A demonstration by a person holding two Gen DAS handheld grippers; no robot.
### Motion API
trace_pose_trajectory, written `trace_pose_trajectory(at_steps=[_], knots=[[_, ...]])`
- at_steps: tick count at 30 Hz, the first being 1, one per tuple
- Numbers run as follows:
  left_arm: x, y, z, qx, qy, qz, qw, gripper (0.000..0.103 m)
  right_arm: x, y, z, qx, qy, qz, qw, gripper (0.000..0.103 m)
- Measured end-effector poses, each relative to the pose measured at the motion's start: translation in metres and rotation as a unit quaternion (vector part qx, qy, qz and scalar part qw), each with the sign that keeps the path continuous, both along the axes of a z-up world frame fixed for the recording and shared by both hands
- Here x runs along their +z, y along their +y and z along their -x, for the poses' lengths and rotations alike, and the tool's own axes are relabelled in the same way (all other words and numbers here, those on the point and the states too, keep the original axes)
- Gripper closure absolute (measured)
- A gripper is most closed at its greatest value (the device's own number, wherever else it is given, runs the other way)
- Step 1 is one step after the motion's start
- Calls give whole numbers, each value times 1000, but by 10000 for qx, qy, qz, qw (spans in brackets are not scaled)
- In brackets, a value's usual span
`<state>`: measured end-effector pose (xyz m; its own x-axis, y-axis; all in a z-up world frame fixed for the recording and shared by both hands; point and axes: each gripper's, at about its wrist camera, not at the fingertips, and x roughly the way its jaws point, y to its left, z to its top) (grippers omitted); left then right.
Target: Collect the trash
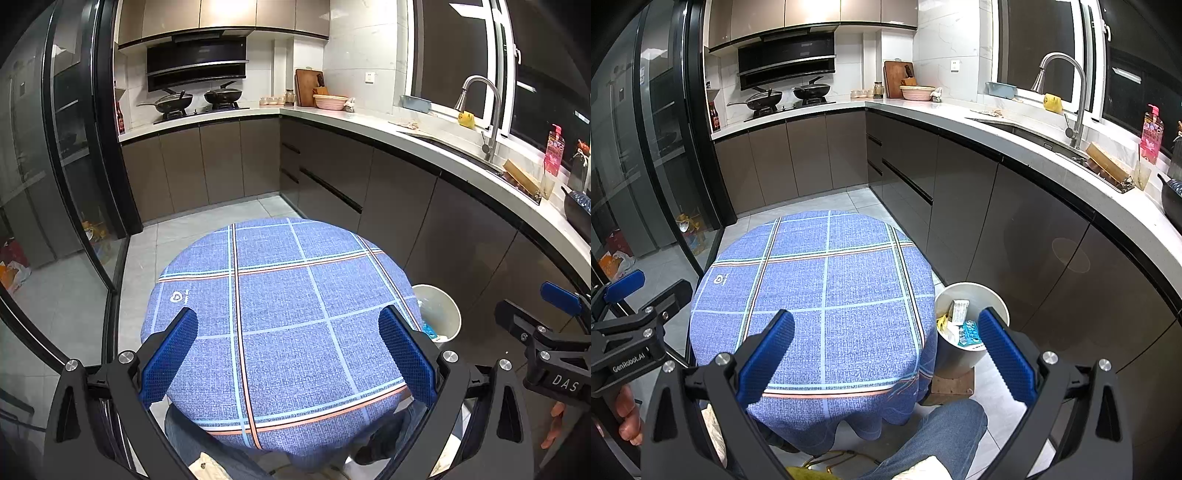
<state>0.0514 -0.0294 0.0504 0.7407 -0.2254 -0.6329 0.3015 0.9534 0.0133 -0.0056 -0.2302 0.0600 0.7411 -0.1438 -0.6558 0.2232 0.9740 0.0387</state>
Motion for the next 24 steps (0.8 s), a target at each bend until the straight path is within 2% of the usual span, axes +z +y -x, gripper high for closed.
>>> trace_pose_trajectory(at_steps=[24], knots=[[-3, 4, -3, -53, 57, 2, 10000, 8, -5, -2, 1, 20, 22, -20, 10000, 3]])
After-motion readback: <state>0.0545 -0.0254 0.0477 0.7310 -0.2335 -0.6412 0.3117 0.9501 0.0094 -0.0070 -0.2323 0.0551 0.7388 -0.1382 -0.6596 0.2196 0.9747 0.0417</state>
